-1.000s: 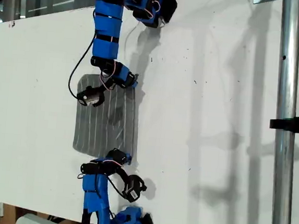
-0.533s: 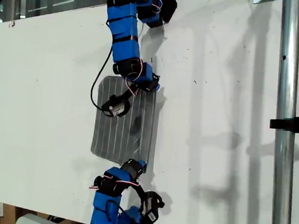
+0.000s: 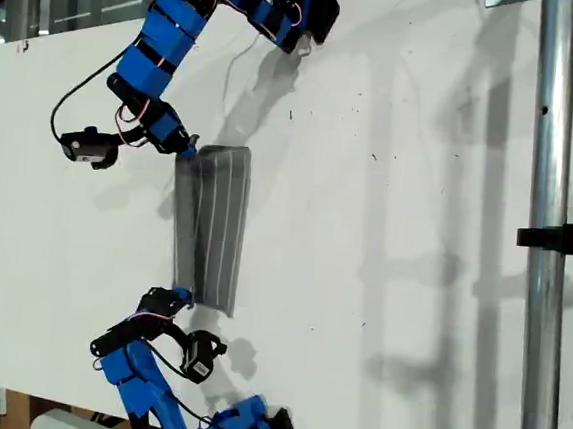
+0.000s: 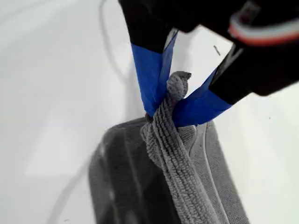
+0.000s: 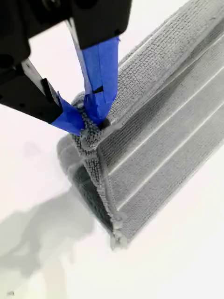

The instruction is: Grasp corners of a towel and fold twice.

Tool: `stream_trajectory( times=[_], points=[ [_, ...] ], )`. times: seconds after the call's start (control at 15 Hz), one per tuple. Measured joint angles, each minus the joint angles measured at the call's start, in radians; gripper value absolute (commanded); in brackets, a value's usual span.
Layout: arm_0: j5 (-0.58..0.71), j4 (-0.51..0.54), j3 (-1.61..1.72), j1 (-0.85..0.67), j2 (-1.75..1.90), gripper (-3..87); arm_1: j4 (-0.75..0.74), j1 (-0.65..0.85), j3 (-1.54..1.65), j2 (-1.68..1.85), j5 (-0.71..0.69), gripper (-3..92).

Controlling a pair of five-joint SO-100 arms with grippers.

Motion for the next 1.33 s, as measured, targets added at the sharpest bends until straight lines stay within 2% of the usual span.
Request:
stream_trajectory(
  times=[0.13, 0.27, 0.4, 0.6, 0.73, 1.0, 1.07, 1.13, 1.2, 1.33],
  points=[
    [0.058, 0.043, -0.201, -0.049, -0.064, -2.9, -0.008, 0.094, -0.067, 0.015, -0.051, -0.3],
    [0.074, 0.06, -0.245, -0.061, -0.064, -2.9, 0.005, 0.095, -0.071, 0.071, -0.058, -0.3],
    [0.064, 0.052, -0.17, -0.06, -0.064, -2.9, -0.012, 0.034, -0.005, 0.077, -0.028, -0.3],
    [0.035, -0.038, 0.014, -0.055, -0.1, -2.9, -0.091, -0.075, 0.167, 0.037, 0.063, -0.3],
    [0.014, -0.074, 0.058, -0.054, -0.175, -2.9, -0.16, -0.103, 0.213, -0.052, 0.103, -0.3],
    [-0.02, -0.083, 0.101, -0.025, -0.202, -2.8, -0.195, -0.132, 0.213, -0.198, 0.14, -0.3],
    [-0.023, -0.083, 0.104, -0.02, -0.219, 3.3, -0.202, -0.132, 0.213, -0.224, 0.149, 1.5],
    [-0.035, -0.083, 0.104, -0.02, -0.242, 21.2, -0.204, -0.132, 0.212, -0.244, 0.164, 24.3],
    [-0.054, -0.08, 0.104, -0.021, -0.259, 26.2, -0.204, -0.126, 0.21, -0.245, 0.181, 39.0],
    [-0.107, -0.051, 0.121, -0.031, -0.245, 33.3, -0.158, -0.104, 0.213, -0.239, 0.192, 41.8]
  ],
)
